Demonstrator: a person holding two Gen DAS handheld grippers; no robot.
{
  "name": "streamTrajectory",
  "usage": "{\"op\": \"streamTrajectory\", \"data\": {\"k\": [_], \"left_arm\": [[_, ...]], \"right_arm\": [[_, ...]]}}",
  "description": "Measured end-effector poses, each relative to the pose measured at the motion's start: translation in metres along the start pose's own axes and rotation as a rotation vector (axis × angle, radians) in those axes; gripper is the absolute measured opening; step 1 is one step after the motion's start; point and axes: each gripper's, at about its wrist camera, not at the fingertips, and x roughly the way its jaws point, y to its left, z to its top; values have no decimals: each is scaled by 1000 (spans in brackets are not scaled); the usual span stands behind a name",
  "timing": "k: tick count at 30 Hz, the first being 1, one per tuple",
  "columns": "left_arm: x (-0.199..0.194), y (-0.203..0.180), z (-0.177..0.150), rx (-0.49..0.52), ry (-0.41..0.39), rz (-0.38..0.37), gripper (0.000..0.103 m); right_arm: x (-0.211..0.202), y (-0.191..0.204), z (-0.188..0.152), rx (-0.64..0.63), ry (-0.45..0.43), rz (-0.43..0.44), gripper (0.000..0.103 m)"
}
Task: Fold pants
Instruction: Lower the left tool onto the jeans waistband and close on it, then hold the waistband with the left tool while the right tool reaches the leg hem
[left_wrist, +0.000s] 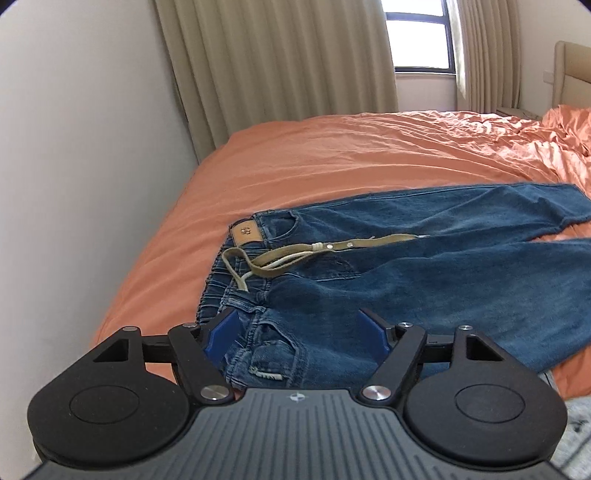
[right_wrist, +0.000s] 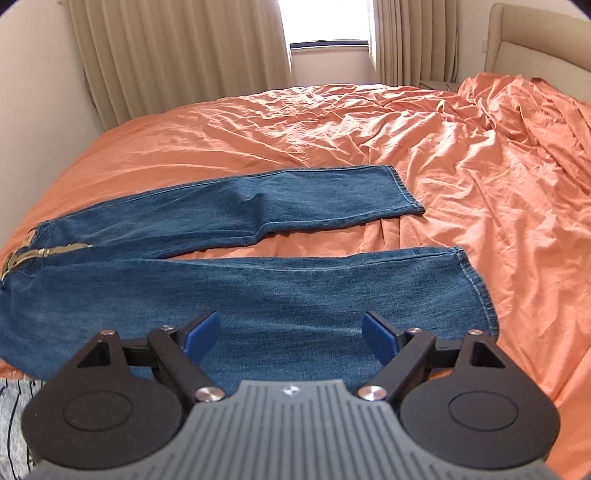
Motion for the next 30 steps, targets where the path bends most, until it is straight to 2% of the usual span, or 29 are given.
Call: {"op": "streamTrajectory", "data": {"k": [6,9,13,15,16,18,19,21,22,27,30], "left_arm": [[89,70,18,-189,112,-78,84],[129,98,18,-287,162,-122,81],[178,122,12,-355,255,-177,78],[192,128,7,-386,277,-199,73],[199,132,5,-409,279,-222,67],[200,136,1,-431,264,-242,51],[199,138,0,-437,252,-256,22],[190,138,1,-442,220,-280,17],[183,134,6,-400,191,-280,8],[142,120,30,-309,112,-205,4],[125,119,41,-279,116,-133,4]], "right_arm": [[43,2,15,110,22,-5,74],[56,15,18,55,12,-27,72],[73,22,20,9,5,-80,72],[83,19,21,25,31,-96,72],[87,19,22,29,42,-105,72],[96,19,21,34,64,-130,72],[99,18,21,37,74,-137,72],[106,17,19,49,92,-146,72],[108,17,18,53,100,-149,72],[115,15,16,67,116,-163,72],[111,14,14,73,110,-158,72]]}}
